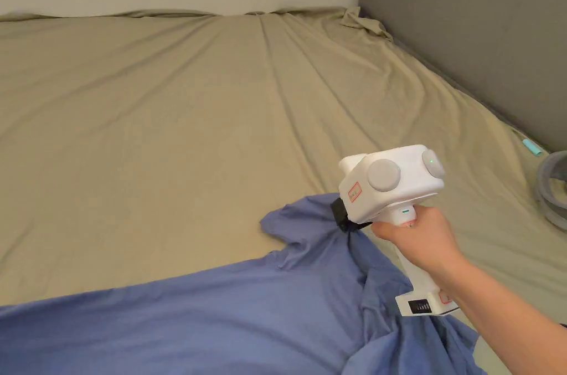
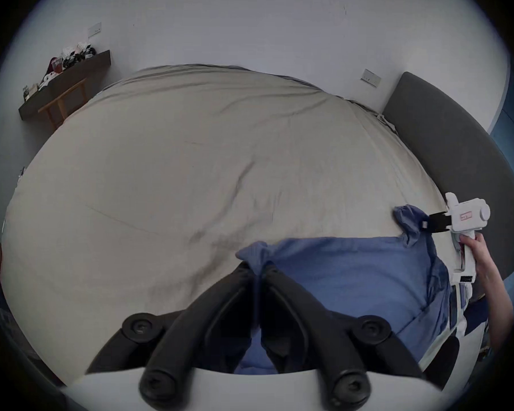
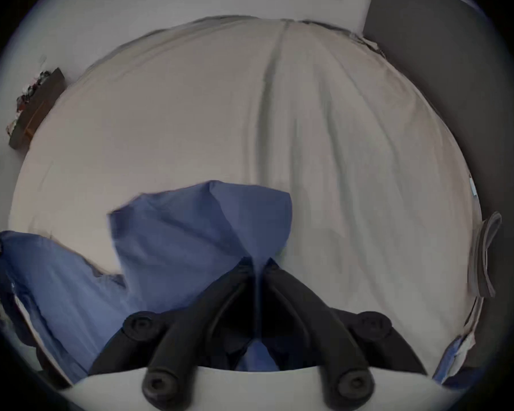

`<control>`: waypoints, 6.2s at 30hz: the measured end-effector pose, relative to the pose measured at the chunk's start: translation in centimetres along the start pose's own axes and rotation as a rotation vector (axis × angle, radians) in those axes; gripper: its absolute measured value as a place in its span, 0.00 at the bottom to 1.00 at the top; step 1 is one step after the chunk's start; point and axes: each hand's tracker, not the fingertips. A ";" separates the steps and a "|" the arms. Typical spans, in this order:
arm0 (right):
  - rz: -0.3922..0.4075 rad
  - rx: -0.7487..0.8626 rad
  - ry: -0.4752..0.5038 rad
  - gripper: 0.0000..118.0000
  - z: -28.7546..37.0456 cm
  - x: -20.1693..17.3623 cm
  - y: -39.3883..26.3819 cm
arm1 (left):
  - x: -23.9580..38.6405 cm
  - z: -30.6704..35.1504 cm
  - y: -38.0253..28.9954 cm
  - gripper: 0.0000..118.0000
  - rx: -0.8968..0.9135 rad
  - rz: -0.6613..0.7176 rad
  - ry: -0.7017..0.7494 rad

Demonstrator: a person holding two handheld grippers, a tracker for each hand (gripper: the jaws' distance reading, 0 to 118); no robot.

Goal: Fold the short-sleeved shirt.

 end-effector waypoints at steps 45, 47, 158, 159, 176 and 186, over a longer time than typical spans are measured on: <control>0.002 0.547 0.033 1.00 31.4 -2.6 -25.3 | 2.9 23.9 -11.3 0.90 0.432 -0.318 0.316; 0.025 0.580 0.038 1.00 32.8 -4.0 -24.7 | 4.0 26.0 -10.6 0.90 0.522 -0.363 0.337; -0.057 0.329 0.334 0.02 26.3 -6.6 -27.1 | -4.7 7.0 -9.8 1.00 -0.156 0.008 -0.613; -0.055 0.327 0.345 0.02 26.3 -7.0 -27.0 | -5.6 5.8 -10.0 1.00 -0.224 0.029 -0.595; -0.008 0.290 0.360 0.02 25.2 -8.0 -26.2 | -3.9 -4.0 -14.2 0.14 -0.353 0.312 -0.812; -0.067 0.347 0.374 0.02 25.5 -4.9 -26.2 | -8.5 6.2 -10.4 0.14 -0.249 0.371 -0.335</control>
